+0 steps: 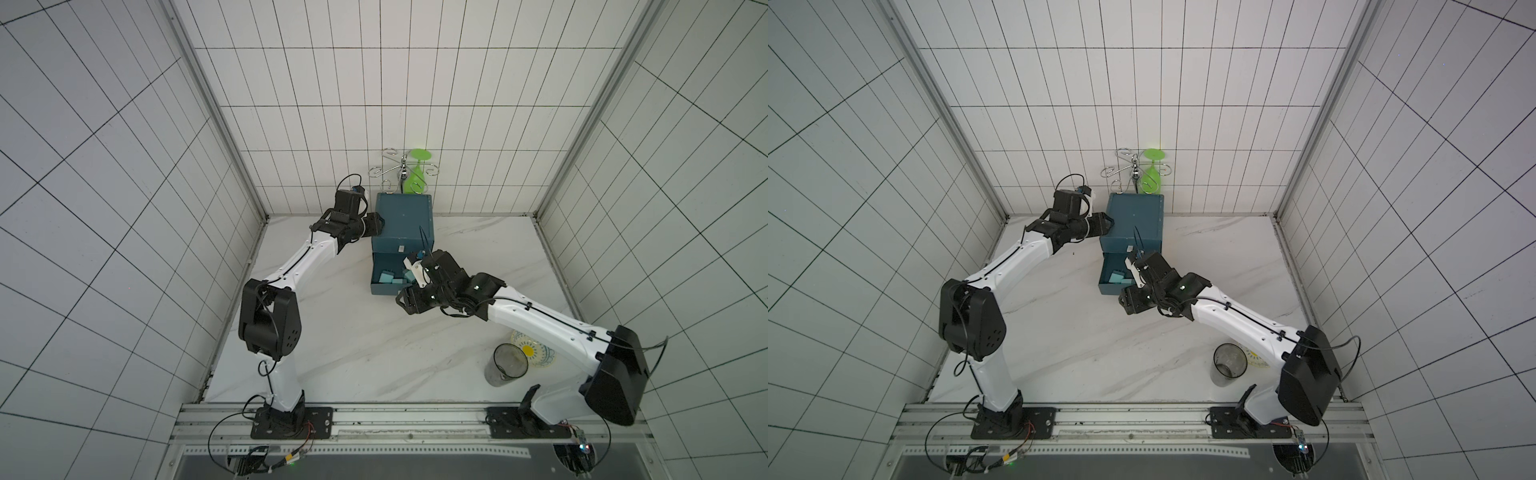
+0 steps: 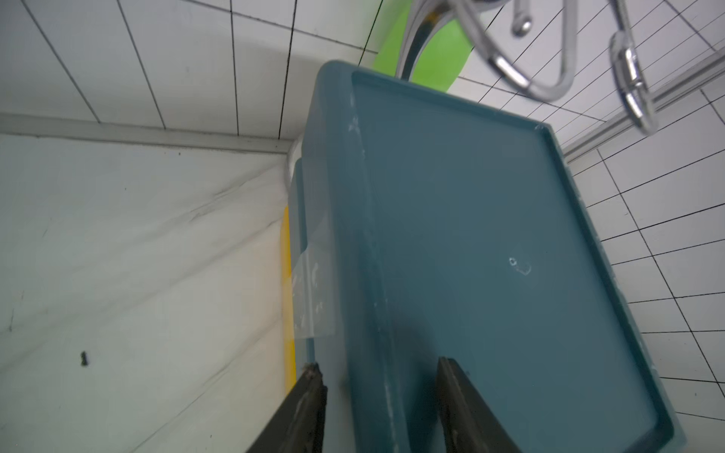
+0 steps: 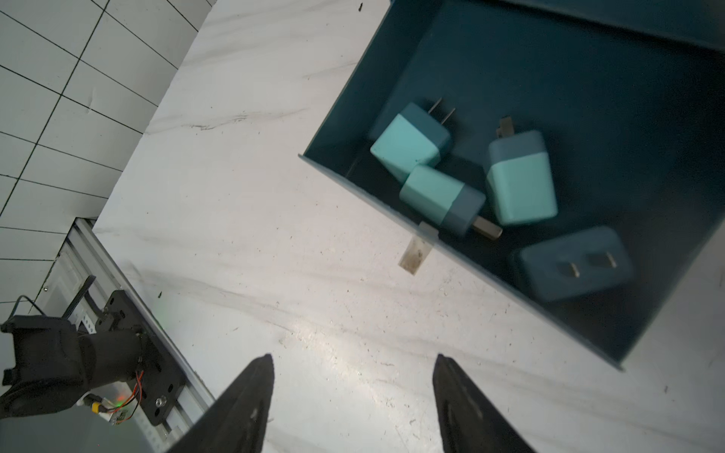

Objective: Place the plugs into the drawer by color
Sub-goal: Close the drawer of the storage box.

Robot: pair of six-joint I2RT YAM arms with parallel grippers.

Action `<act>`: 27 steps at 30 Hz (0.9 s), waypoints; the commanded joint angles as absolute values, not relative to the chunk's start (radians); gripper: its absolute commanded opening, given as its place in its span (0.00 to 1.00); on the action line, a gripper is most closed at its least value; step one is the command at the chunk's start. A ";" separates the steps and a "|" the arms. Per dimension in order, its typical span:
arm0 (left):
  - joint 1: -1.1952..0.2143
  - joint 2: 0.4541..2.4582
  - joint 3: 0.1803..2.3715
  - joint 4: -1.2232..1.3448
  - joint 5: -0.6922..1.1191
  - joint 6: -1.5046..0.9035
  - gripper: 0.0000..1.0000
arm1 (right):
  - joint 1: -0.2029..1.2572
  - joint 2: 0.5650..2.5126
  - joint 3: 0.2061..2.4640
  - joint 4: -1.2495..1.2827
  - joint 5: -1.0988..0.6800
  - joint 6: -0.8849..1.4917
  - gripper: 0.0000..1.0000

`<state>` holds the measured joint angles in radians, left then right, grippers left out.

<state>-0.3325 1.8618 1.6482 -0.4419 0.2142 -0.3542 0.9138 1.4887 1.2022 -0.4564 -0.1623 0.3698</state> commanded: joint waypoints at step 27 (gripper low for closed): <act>-0.331 1.856 1.500 -0.452 0.305 -0.331 0.37 | 0.880 1.929 1.509 -0.241 0.419 0.021 0.75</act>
<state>-0.3222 1.8393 1.5539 -0.3073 0.2710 -0.3405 0.8772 1.8725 1.4555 -0.2932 0.2855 0.1349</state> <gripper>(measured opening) 0.375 0.745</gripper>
